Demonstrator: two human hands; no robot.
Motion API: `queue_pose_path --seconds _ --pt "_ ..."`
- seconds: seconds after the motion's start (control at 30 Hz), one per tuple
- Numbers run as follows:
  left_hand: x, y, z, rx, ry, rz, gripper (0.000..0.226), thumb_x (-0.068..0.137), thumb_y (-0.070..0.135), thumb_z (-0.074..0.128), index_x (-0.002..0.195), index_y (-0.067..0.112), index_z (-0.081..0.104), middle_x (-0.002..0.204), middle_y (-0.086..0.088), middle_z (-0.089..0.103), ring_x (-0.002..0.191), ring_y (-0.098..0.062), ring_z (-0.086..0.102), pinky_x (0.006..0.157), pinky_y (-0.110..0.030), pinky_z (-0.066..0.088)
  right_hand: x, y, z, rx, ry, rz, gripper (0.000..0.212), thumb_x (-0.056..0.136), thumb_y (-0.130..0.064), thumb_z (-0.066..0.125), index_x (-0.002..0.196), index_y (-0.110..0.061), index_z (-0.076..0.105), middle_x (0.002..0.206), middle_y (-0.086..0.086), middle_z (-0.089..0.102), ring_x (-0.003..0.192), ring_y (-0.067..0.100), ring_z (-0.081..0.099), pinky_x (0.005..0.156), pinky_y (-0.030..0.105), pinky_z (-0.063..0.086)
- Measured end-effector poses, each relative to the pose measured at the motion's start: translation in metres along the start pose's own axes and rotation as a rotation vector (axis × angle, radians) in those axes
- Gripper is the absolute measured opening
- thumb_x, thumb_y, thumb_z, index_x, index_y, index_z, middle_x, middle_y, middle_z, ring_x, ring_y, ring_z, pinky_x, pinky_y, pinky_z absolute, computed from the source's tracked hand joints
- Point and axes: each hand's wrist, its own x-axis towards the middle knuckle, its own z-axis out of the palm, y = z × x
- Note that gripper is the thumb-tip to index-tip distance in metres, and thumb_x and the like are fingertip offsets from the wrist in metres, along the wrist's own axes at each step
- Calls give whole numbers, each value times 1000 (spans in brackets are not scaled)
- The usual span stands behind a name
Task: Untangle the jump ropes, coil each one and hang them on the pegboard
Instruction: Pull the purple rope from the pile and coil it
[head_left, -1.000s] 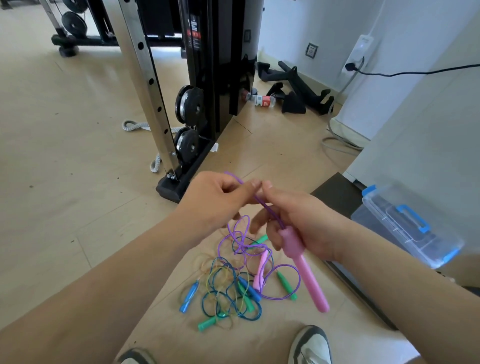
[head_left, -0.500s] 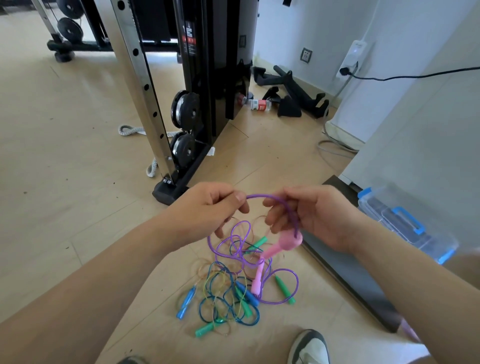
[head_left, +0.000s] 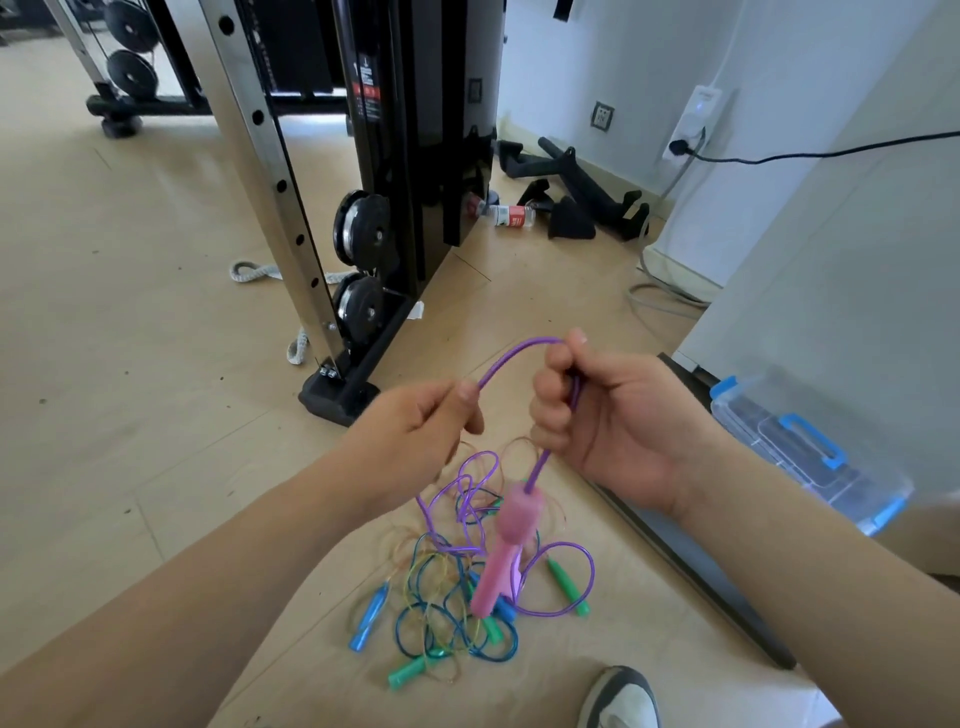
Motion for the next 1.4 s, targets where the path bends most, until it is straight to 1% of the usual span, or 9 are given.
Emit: queue_pose_path --seconds 0.07,0.23,0.37,0.47,0.57,0.7,0.93,1.17,1.4 --pt "-4 -4 9 46 -199 -147 44 108 47 35 91 18 64 58 -5 61 50 -22 57 59 -33 49 5 -5 -5 189 104 -101 44 112 -32 33 77 -14 53 105 18 77 87 27 77 77 39 63" --pt "-21 0 29 206 -522 -328 41 106 53 36 106 19 59 72 -13 65 49 -29 63 49 -31 52 17 -13 -37 161 406 -260 38 113 -29 36 87 -10 57 133 29 65 127 41 63 114 52 45" --pt "-26 13 36 374 -342 141 37 103 44 51 78 17 52 63 -2 55 51 -11 50 51 -31 45 15 4 -53 -660 606 -321 27 103 -36 58 89 -24 77 79 -1 71 75 34 64 74 59 54" --pt "-22 28 29 192 -143 361 31 103 42 51 83 20 58 65 -8 55 56 -19 46 53 -35 40 12 15 -43 -838 416 -299 20 103 -32 62 95 -28 79 81 8 72 68 16 60 63 30 49" --pt "-8 28 11 60 133 364 24 101 44 48 85 32 61 55 0 45 48 -11 36 45 -28 32 8 17 -26 -756 208 -169 27 108 -24 53 108 -15 77 91 4 81 64 0 64 60 10 43" --pt "11 8 -7 129 320 232 28 106 36 46 85 22 58 52 9 39 47 -8 34 47 -21 30 5 14 -13 -564 -16 -45 33 108 -19 47 92 -7 74 74 16 70 63 24 55 62 29 45" --pt "1 -9 6 233 -63 -87 33 105 51 40 103 28 64 69 -3 56 48 -10 46 53 -27 44 11 12 5 -92 24 -68 35 113 -29 28 90 -14 49 116 25 75 89 29 77 59 27 53" --pt "-22 1 33 345 -351 -127 38 108 45 35 102 14 57 82 -19 69 51 -29 69 52 -35 55 25 17 -9 69 257 -156 31 112 -23 39 96 -3 56 117 29 73 111 38 73 97 44 57" --pt "-30 23 36 227 -284 182 41 98 52 53 81 16 59 61 5 51 49 -6 44 51 -25 41 24 21 -29 -1000 548 -286 22 107 -26 50 113 -12 66 110 12 75 104 27 70 99 46 54"
